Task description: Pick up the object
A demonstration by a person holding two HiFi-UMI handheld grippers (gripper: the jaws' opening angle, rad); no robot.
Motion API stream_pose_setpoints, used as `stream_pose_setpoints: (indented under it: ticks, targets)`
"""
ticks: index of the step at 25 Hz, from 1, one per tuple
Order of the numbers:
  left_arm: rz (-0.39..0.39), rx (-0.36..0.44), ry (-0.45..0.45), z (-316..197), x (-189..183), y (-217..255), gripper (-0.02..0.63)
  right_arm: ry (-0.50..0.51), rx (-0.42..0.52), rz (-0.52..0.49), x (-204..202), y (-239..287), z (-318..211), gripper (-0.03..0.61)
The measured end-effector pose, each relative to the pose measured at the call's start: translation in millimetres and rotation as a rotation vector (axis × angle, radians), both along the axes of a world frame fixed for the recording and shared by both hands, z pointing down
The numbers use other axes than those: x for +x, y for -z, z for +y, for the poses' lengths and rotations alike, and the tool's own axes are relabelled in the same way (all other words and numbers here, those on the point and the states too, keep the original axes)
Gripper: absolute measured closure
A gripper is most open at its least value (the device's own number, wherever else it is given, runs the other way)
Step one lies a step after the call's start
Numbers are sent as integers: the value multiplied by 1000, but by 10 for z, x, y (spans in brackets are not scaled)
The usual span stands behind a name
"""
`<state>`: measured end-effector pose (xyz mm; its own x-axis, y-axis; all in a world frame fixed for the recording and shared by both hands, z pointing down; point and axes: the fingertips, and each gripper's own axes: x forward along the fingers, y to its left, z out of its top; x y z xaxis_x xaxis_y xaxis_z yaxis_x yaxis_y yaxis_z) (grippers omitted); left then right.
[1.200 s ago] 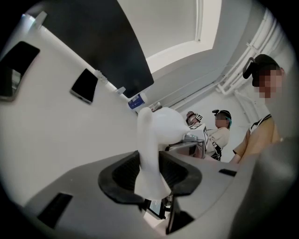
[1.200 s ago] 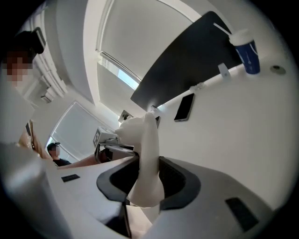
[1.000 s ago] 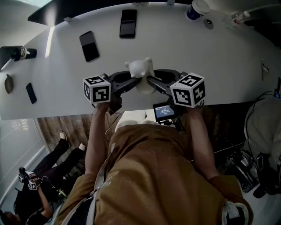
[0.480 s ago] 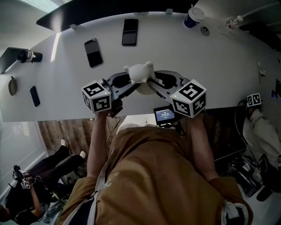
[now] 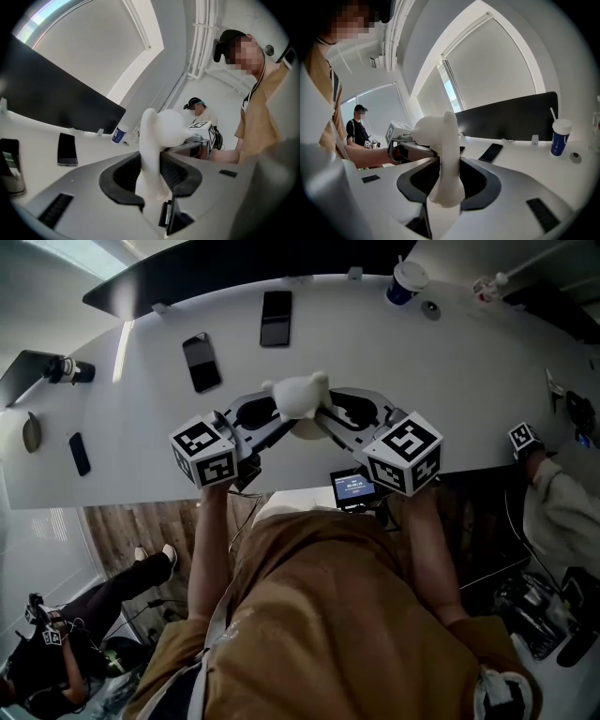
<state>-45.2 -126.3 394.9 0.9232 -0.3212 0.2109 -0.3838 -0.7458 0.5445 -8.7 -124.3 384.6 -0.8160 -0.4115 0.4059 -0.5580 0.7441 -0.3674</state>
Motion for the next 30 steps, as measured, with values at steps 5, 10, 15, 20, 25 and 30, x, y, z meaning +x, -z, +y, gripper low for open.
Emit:
stream_pose_setpoints:
  ticks: [5, 10, 15, 20, 25, 30]
  targets:
    - [-6, 52, -1, -7, 8, 123, 483, -11, 43, 1, 7, 113, -4, 439]
    - [-27, 120, 7, -41, 3, 286, 483, -21, 111, -2, -5, 266, -33, 439]
    - [-61, 227, 32, -84, -21, 493, 483, -30, 231, -13, -42, 455, -73, 439]
    - [-91, 325, 43, -113, -33, 626, 485, -58, 350, 6, -47, 613, -111, 439]
    - [-103, 391, 55, -161, -32, 768, 485, -70, 387, -48, -36, 707, -155, 439]
    - [-110, 432, 72, -169, -41, 848, 485, -68, 423, -69, -35, 810, -166, 439]
